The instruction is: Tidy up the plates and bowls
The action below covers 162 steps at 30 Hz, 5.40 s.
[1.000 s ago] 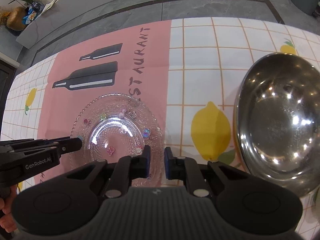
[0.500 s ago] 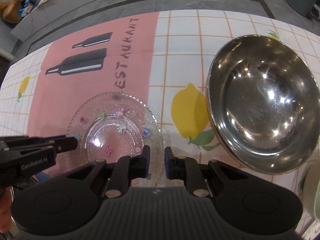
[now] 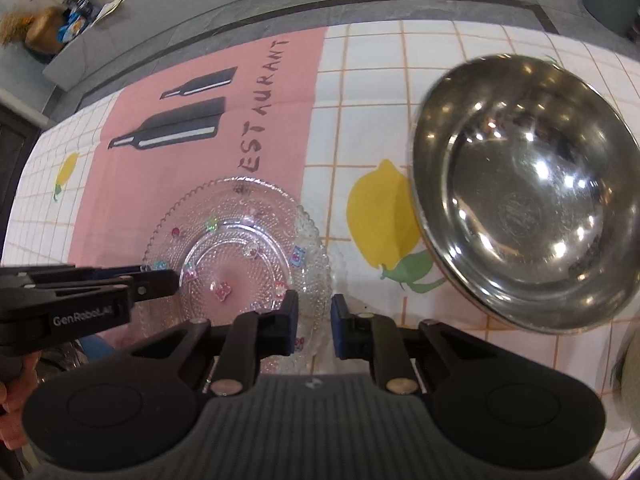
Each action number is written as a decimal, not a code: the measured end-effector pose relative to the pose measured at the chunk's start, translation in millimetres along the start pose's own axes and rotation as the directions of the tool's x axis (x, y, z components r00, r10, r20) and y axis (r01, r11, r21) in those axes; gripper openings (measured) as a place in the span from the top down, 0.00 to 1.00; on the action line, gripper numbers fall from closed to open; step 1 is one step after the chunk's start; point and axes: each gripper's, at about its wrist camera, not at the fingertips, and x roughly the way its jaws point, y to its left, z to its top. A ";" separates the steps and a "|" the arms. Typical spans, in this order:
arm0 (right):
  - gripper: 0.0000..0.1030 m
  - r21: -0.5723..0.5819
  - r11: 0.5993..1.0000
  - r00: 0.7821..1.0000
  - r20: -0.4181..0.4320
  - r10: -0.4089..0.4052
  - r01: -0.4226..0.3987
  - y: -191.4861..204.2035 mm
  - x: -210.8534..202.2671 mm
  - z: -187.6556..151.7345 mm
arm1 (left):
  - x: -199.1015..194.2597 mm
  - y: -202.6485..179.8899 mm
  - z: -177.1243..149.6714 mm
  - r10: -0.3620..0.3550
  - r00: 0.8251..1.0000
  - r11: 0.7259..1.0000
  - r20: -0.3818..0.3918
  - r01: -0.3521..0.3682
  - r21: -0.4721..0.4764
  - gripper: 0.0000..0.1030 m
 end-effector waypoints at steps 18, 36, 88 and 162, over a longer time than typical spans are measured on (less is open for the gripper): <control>0.90 0.021 0.999 0.999 0.009 -0.042 0.042 -4.5 -36.0 -14.8 | -35.9 -33.2 -13.1 0.049 0.999 0.999 0.010 -0.049 -0.010 0.88; 0.90 0.031 0.997 0.998 0.008 -0.064 0.064 -34.6 -93.4 -67.2 | -70.6 -92.6 -63.6 0.066 0.998 0.998 -0.023 -0.066 0.012 0.89; 0.92 -0.087 0.988 0.978 -0.155 -0.139 0.127 -46.2 -104.2 -234.9 | -53.5 -99.0 -220.4 -0.024 0.987 0.993 -0.160 0.005 -0.120 0.88; 0.58 -0.038 0.997 0.995 0.074 -0.071 0.074 -80.1 -158.9 -220.6 | -107.6 -152.1 -213.9 -0.140 0.969 0.985 0.202 0.115 0.132 0.67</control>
